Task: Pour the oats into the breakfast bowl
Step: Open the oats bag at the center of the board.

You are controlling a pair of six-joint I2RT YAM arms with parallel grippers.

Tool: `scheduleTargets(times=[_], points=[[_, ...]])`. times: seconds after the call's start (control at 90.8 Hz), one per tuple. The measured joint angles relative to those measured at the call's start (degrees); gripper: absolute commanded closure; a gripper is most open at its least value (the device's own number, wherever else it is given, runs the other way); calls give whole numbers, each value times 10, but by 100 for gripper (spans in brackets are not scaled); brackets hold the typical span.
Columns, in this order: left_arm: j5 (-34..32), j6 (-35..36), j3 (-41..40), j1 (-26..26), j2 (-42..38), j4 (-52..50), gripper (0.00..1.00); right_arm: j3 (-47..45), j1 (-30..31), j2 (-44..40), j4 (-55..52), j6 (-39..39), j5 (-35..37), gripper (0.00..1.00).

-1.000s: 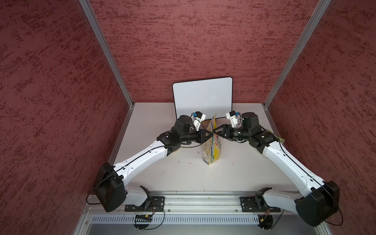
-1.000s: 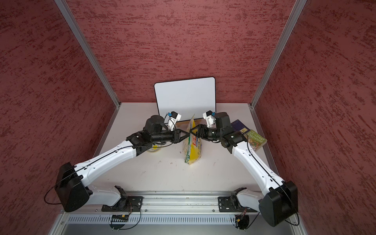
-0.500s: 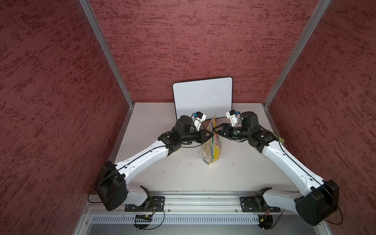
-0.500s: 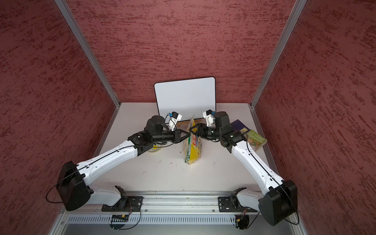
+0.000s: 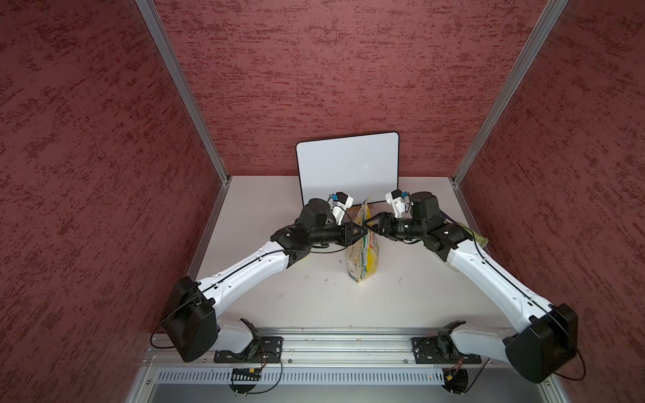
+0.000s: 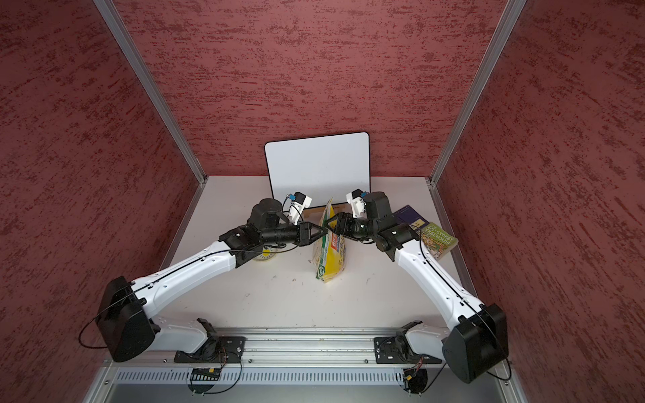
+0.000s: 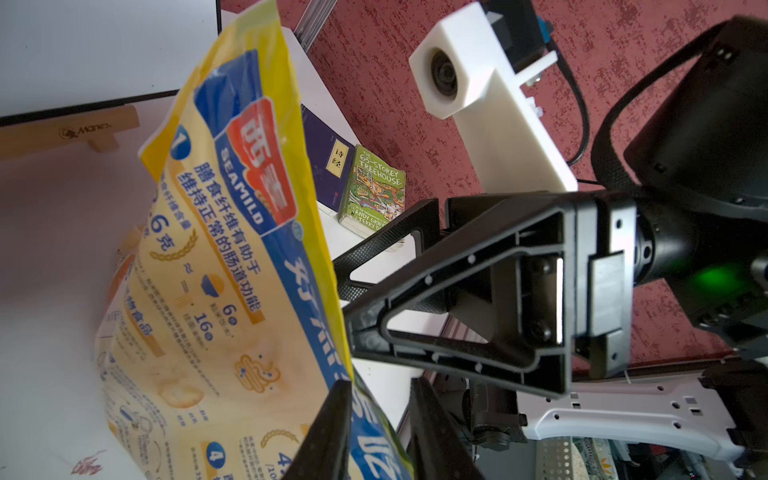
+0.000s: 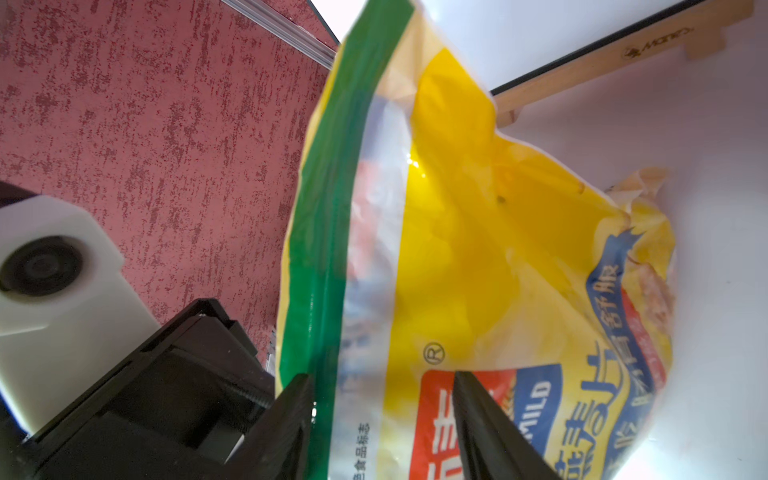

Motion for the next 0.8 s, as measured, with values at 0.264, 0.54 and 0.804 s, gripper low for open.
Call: scheduleTargets(times=[0.264,0.54,0.804], points=[[-2,0,-20,19,-46,0,66,0,0,0,-8,-3,15,43],[12,-6,-20,19,-30,8,63,0,0,0,-8,-3,15,43],[24,-13,-20,18,-20,22,64,0,1,0,-8,-4,16,43]])
